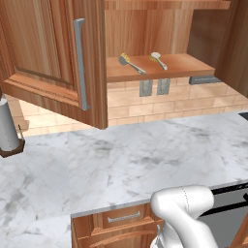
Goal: Pick up the dish brush and dish brush from the sink, and place them back in the cabinet, and close the cabinet doors.
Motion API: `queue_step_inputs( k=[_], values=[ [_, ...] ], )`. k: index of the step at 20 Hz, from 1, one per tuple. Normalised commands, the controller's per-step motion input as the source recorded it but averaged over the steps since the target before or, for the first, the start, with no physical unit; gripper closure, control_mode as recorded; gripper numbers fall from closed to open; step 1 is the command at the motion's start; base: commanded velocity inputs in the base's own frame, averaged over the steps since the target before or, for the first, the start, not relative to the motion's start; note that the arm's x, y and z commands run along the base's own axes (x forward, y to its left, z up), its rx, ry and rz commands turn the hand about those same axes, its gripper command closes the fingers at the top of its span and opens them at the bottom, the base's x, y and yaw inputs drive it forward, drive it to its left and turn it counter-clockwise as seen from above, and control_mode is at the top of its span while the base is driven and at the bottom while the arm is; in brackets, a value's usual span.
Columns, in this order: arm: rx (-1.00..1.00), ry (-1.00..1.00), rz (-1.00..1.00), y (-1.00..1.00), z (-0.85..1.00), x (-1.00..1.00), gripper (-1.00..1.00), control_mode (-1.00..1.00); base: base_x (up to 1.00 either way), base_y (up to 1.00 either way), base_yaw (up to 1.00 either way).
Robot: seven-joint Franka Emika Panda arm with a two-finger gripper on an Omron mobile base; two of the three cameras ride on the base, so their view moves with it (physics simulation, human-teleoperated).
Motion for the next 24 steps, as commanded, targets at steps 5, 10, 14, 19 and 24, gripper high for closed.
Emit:
queue_step_inputs(
  k=[5,10,14,19,24],
  values=[
    [0.0,0.0,0.1,-0.18,-0.04,0.33,-1.0,-1.0,0.0,0.0,0.0],
    [0.0,-0.01,0.08,-0.24,-0.01,0.23,-1.0,-1.0,0.0,0.0,0.0],
    [0.0,-0.04,0.08,-0.28,-0.01,0.14,-1.0,-1.0,0.0,0.0,0.0],
    [0.0,-0.02,0.08,-0.25,-0.03,0.13,-1.0,-1.0,0.0,0.0,0.0],
    [0.0,-0.02,0.08,-0.16,-0.05,0.15,-1.0,-1.0,0.0,0.0,0.0]
  ],
)
